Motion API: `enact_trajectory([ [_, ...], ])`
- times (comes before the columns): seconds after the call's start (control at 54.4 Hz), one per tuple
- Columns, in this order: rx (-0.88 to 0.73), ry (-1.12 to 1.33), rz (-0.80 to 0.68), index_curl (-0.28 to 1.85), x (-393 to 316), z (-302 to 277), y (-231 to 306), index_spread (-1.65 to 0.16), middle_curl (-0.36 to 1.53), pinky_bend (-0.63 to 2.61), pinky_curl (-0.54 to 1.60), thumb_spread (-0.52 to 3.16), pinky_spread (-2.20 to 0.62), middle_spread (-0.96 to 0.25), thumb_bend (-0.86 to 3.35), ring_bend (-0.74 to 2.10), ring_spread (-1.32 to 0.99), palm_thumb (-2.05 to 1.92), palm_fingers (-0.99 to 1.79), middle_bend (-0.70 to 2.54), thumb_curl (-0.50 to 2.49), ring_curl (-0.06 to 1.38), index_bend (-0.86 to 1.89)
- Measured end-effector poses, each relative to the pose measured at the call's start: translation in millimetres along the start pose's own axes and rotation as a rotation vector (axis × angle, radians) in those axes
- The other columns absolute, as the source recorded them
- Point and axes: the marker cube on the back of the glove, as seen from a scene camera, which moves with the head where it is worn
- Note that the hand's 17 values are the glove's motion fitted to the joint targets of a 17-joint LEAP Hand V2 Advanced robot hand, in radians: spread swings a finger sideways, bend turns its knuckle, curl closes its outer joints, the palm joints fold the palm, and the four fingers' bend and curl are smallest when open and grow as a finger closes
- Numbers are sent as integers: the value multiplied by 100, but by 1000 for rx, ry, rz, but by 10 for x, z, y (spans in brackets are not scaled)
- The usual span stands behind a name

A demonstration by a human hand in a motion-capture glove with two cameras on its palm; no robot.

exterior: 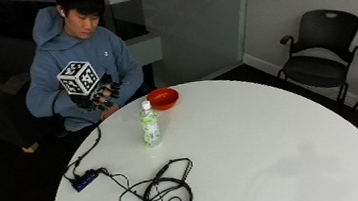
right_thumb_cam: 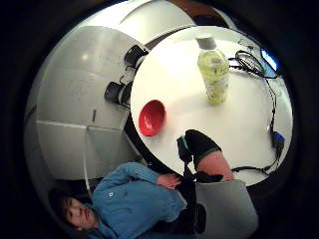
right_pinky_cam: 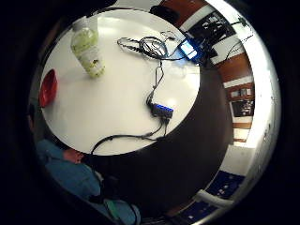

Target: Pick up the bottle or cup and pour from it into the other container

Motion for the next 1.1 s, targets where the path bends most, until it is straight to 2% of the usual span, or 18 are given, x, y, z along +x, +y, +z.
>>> enact_trajectory([
  [0.257,24,-253,-3,14,544,142,-183,-40,24,73,26,92,24,0,-4,54,20,61,-13,15,35,26,12],
  [0.441,49,-340,7,15,766,204,-345,-40,23,70,25,93,25,-1,-3,52,20,57,-14,15,35,26,12],
  [1.103,-9,-536,-61,13,667,810,-855,-40,24,65,25,89,26,1,-3,51,20,55,-11,17,35,26,11],
])
